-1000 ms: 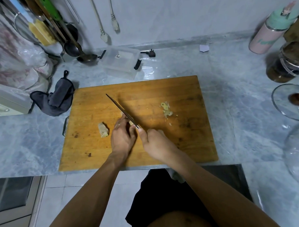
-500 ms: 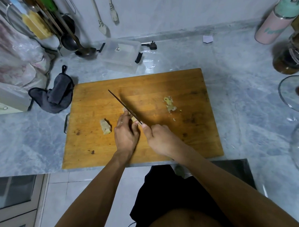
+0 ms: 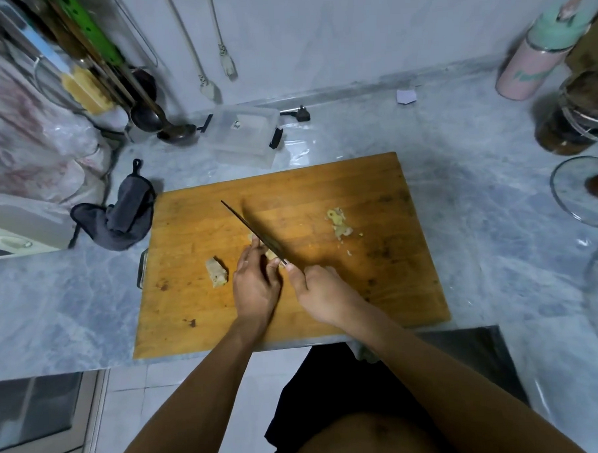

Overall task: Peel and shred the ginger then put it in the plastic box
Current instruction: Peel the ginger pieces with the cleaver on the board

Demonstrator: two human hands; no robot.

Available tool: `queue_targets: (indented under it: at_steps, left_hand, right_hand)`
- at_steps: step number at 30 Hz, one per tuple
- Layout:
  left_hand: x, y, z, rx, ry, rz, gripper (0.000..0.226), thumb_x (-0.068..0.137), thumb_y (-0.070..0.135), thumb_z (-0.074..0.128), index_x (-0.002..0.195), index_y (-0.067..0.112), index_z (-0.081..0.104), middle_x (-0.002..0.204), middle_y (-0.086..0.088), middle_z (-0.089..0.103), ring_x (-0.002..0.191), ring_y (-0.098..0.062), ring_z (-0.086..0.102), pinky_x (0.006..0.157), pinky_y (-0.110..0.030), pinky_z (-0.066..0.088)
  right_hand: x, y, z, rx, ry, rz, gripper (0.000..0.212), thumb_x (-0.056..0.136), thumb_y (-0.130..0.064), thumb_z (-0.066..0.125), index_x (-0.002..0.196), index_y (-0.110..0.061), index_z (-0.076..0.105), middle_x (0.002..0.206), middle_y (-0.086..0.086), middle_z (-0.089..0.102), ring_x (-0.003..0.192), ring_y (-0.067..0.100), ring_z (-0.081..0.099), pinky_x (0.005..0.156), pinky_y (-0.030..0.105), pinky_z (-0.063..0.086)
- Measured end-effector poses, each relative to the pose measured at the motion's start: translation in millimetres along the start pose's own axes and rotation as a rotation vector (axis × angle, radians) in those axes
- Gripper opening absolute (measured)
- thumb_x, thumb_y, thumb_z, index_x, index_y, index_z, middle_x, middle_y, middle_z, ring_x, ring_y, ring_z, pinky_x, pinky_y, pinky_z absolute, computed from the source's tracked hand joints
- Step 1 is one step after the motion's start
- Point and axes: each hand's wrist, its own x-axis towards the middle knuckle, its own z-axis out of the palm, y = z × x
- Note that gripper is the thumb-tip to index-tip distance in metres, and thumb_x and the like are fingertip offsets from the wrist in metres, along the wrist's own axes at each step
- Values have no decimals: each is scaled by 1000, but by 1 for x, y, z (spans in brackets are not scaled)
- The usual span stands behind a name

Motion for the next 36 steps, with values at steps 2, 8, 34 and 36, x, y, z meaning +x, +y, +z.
queue_targets:
  at_steps: [2,8,34,36]
  left_hand:
    - [0,2,-1,-9,17,6,49,90,40,38,115,4,60,126,-16,62,115,-37,57,88,-42,50]
    - [-3,3,-3,-73,28,27,47,97,38,47,130,5,56,132,-10,62,117,-32,59,88,-37,49]
    - [-3,0,8,-43,63,-37,45,95,37,48,129,10,59,146,-6,52,134,-31,48,99,-53,47]
    - [-3,0,8,-26,63,-37,46,95,36,47,131,10,58,145,-6,53,133,-32,49,97,-55,48]
  right_hand:
    - [-4,-2,-3,-2,15,-16,70,102,-59,19,107,-7,66,118,22,62,117,37,53,101,44,45]
    - [-12,5,-15,5,66,-47,75,105,-55,17,82,-5,69,81,14,69,87,33,67,82,43,54]
    - [-26,9,-23,-76,4,-173,65,107,-49,20,60,-12,45,58,5,47,55,19,46,57,33,32]
    - [-28,8,-24,-80,-6,-190,64,107,-47,20,60,-11,44,57,6,46,53,19,45,55,35,30]
